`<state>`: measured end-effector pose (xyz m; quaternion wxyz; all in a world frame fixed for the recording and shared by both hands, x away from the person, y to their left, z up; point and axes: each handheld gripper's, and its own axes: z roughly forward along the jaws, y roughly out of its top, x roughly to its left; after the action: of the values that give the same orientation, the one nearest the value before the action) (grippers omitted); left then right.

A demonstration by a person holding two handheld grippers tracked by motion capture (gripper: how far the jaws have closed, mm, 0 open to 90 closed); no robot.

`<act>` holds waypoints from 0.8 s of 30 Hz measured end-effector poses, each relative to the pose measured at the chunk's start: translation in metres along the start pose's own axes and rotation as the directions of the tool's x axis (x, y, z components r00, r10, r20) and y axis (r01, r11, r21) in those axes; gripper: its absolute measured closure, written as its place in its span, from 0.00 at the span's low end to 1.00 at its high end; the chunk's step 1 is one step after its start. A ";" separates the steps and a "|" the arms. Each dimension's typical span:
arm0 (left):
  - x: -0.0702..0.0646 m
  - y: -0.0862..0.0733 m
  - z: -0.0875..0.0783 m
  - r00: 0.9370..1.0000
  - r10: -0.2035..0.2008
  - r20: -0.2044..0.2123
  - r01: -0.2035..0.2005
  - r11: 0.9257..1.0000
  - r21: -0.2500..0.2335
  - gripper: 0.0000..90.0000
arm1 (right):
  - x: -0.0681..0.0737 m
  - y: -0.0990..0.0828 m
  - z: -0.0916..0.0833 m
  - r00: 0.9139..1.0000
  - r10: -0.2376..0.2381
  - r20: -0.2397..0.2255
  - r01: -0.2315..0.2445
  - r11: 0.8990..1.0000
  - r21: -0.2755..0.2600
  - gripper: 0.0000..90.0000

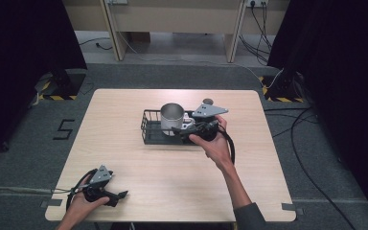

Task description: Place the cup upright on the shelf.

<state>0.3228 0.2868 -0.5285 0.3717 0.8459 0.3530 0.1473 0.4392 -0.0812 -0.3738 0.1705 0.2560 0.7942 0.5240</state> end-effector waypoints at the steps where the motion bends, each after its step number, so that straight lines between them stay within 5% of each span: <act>1: 0.000 0.000 0.000 1.000 0.000 0.000 0.000 1.000 0.000 0.00 | 0.000 0.000 0.000 1.000 0.000 0.000 0.000 1.000 0.000 0.17; 18: 0.000 0.000 0.000 1.000 0.000 0.000 0.000 1.000 0.000 0.00 | 0.011 -0.039 -0.023 1.000 0.030 0.006 -0.030 0.999 0.009 0.18; 24: 0.000 0.000 0.000 1.000 0.000 0.000 0.000 1.000 0.000 0.00 | 0.018 -0.052 -0.026 1.000 0.009 0.000 -0.009 0.999 0.043 0.17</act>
<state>0.3228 0.2868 -0.5285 0.3718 0.8459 0.3528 0.1474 0.3983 -0.1070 -0.4118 0.1626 0.2631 0.8042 0.5076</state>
